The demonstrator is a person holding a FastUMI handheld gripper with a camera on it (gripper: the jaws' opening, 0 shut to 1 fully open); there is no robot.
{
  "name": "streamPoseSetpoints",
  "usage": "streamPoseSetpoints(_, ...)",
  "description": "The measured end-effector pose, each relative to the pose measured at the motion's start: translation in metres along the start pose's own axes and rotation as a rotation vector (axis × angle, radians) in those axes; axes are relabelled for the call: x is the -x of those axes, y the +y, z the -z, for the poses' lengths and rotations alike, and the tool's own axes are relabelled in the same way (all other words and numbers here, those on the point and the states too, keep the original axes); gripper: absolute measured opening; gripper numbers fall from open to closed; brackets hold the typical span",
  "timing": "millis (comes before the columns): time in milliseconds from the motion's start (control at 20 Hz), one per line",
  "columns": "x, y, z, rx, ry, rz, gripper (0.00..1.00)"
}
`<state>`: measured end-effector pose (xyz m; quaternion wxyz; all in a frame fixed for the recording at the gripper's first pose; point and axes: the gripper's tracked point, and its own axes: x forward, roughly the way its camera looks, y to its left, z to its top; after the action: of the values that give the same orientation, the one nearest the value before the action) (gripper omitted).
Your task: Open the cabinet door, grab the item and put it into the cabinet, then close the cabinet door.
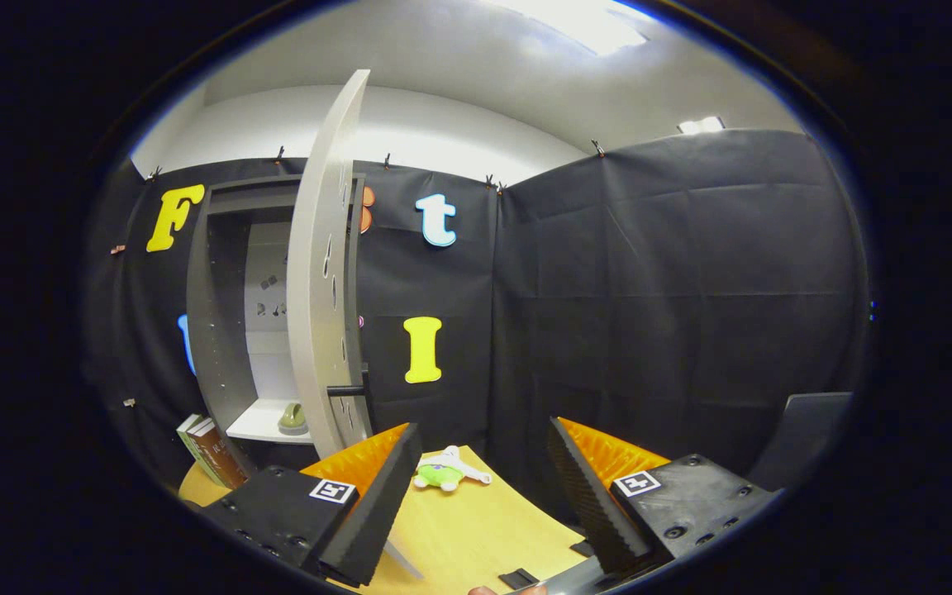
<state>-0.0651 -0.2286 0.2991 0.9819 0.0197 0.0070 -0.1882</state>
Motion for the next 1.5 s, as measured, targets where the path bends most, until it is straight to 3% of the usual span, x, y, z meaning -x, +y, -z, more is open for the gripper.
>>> streamPoseSetpoints(300,-0.028,0.017,0.012,0.003,0.026,-0.028,0.97)
streamPoseSetpoints(850,-0.018,0.052,0.016,-0.019,0.063,-0.057,0.97)
streamPoseSetpoints(1500,0.013,0.140,0.024,-0.041,0.101,-0.230,0.97)
